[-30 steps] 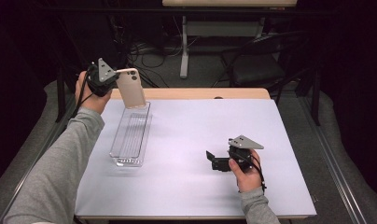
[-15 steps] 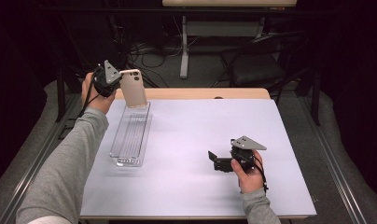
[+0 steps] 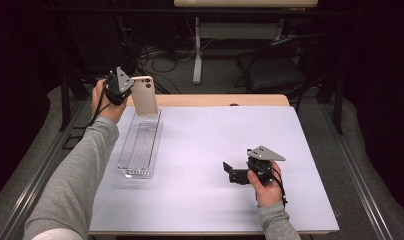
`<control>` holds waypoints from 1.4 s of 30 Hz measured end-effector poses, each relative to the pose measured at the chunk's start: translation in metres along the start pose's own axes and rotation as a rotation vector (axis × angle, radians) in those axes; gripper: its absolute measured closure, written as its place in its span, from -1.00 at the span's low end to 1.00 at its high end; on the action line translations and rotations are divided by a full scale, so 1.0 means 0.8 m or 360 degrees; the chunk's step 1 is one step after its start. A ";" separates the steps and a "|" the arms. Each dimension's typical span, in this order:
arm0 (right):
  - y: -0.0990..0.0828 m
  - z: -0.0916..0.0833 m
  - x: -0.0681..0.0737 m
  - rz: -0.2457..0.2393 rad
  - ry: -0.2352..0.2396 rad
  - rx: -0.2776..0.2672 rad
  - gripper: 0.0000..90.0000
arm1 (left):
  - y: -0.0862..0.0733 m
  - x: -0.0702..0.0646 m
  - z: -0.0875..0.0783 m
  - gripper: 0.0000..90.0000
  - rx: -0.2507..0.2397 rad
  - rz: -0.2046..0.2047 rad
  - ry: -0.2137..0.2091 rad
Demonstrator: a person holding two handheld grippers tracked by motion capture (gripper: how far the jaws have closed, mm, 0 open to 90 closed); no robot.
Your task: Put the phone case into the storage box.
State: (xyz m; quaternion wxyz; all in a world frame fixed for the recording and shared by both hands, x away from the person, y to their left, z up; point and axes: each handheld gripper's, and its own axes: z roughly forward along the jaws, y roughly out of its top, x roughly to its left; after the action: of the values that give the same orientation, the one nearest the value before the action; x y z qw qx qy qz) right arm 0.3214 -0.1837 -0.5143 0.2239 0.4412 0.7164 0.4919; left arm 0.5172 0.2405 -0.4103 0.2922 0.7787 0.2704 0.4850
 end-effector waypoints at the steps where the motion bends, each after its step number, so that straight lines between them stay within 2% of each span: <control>1: 0.000 0.000 0.000 0.0001 0.0000 0.0000 -1.00 | 0.000 -0.001 0.000 0.76 0.0000 0.0002 0.0002; 4: -0.001 -0.001 0.000 0.0000 -0.0001 0.0003 -1.00 | -0.003 -0.003 0.003 0.76 -0.0019 -0.0002 0.0019; 14: -0.004 0.000 0.001 -0.0008 -0.0006 0.0010 -1.00 | -0.012 -0.016 0.010 0.76 0.0000 0.0005 0.0008; 19: -0.005 0.002 0.002 -0.0018 -0.0001 0.0023 -1.00 | -0.012 -0.021 0.011 0.76 -0.0010 0.0026 0.0013; 25: -0.006 0.003 0.004 -0.0015 0.0007 0.0036 -1.00 | -0.020 -0.029 0.013 0.77 -0.0019 0.0015 0.0015; 36: -0.009 0.007 0.006 -0.0027 0.0017 0.0049 -1.00 | -0.033 -0.034 0.014 0.76 -0.0033 -0.0005 0.0030; 42: -0.009 0.007 0.007 -0.0026 0.0021 0.0055 -1.00 | -0.037 -0.037 0.015 0.76 -0.0035 0.0009 0.0039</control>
State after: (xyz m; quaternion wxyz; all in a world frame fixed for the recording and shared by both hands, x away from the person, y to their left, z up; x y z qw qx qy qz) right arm 0.3200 -0.1772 -0.5226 0.2156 0.4360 0.7298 0.4804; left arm 0.5128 0.2372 -0.4536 0.2961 0.7701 0.2665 0.4983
